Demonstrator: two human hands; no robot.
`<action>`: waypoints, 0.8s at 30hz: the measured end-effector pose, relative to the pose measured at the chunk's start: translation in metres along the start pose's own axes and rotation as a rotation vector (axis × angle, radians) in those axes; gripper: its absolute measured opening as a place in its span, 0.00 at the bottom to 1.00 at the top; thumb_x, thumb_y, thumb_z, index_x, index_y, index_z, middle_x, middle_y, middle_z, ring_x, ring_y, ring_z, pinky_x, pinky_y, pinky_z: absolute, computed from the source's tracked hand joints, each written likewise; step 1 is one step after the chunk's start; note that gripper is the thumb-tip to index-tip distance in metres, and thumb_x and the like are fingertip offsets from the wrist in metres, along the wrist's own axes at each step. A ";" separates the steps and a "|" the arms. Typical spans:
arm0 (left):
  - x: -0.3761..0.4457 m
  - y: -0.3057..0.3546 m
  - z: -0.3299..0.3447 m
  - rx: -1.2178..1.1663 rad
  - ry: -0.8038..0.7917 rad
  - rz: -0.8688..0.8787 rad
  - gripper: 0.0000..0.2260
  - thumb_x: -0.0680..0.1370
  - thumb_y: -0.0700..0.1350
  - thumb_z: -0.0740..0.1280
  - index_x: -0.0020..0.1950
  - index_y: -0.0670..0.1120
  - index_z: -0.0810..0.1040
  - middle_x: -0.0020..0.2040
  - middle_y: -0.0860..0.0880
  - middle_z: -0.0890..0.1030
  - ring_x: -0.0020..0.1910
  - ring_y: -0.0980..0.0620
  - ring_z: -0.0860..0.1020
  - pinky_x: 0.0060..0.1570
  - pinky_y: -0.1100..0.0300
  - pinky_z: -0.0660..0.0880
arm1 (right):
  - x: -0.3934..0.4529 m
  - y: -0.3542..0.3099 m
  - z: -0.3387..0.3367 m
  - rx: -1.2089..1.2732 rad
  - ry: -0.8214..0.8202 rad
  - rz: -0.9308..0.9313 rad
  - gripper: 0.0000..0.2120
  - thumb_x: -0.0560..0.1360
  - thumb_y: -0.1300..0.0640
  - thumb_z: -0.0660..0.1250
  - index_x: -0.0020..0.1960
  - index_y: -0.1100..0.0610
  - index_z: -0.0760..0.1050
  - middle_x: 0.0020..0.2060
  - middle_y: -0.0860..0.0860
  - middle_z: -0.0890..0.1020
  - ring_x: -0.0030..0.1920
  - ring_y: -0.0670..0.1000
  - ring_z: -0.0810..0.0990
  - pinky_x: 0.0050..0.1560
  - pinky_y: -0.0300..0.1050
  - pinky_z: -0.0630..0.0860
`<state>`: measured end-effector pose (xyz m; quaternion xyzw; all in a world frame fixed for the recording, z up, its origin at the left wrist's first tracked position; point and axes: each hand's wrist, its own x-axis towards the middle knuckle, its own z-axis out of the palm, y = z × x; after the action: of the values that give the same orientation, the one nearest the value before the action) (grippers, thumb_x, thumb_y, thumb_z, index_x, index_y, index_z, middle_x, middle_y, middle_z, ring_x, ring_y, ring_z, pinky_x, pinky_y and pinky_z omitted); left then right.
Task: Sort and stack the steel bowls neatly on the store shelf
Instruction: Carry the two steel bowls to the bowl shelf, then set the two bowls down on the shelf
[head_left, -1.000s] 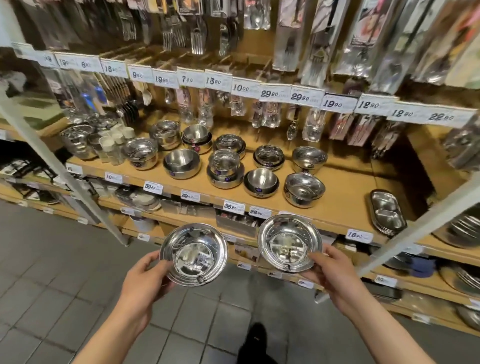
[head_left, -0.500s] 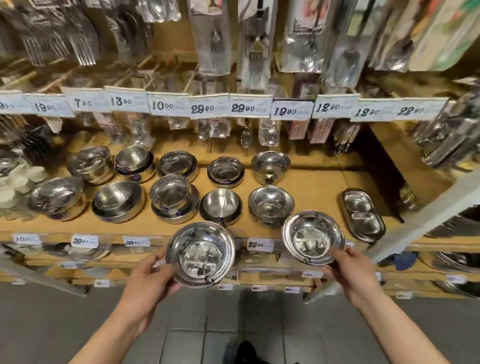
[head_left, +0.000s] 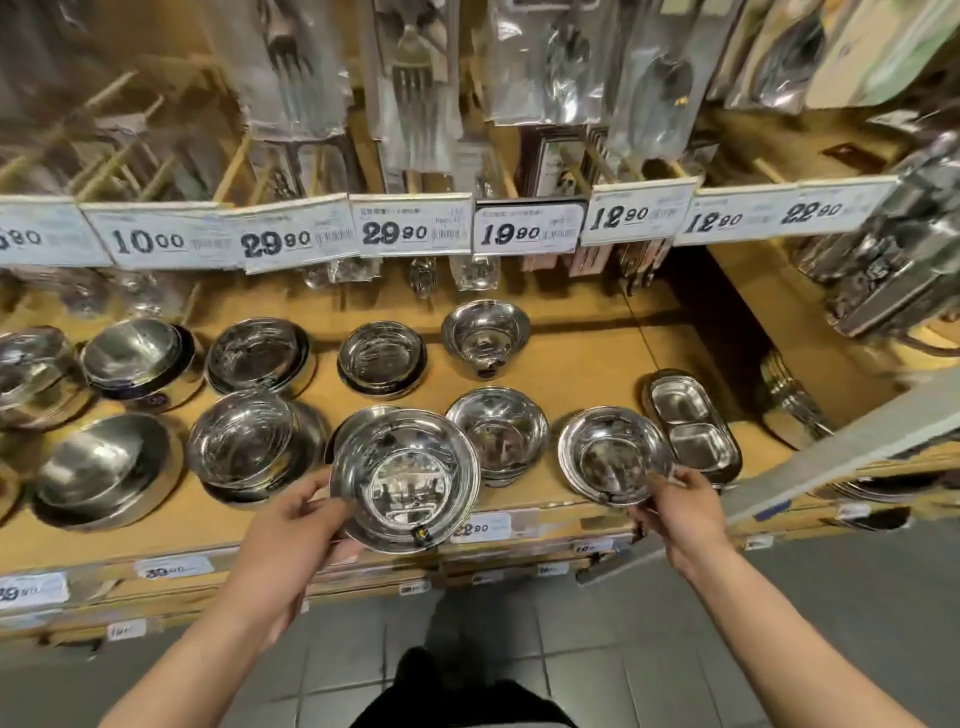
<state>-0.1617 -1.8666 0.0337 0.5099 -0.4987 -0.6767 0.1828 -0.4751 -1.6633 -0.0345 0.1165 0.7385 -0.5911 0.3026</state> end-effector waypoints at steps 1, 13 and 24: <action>0.005 0.006 0.005 0.002 -0.004 0.007 0.14 0.80 0.33 0.65 0.55 0.49 0.85 0.49 0.42 0.88 0.45 0.45 0.87 0.38 0.60 0.84 | 0.006 0.000 0.001 -0.019 0.001 -0.002 0.14 0.81 0.64 0.66 0.66 0.62 0.73 0.57 0.62 0.83 0.48 0.59 0.85 0.37 0.45 0.84; 0.013 0.027 0.096 -0.030 0.032 0.037 0.14 0.80 0.31 0.63 0.58 0.46 0.83 0.47 0.44 0.88 0.44 0.49 0.87 0.34 0.64 0.82 | 0.047 -0.012 0.004 -0.227 -0.216 -0.005 0.18 0.84 0.57 0.61 0.73 0.59 0.71 0.56 0.56 0.84 0.53 0.56 0.85 0.58 0.55 0.82; 0.050 0.029 0.220 0.115 -0.016 0.069 0.11 0.81 0.36 0.66 0.57 0.50 0.83 0.49 0.41 0.87 0.47 0.40 0.87 0.50 0.44 0.84 | 0.034 -0.068 -0.018 -0.086 -0.366 -0.238 0.15 0.83 0.50 0.62 0.68 0.51 0.76 0.57 0.49 0.84 0.56 0.50 0.83 0.58 0.52 0.82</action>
<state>-0.3817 -1.8095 0.0291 0.4965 -0.5555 -0.6444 0.1723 -0.5433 -1.6710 0.0021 -0.0936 0.7045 -0.6017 0.3645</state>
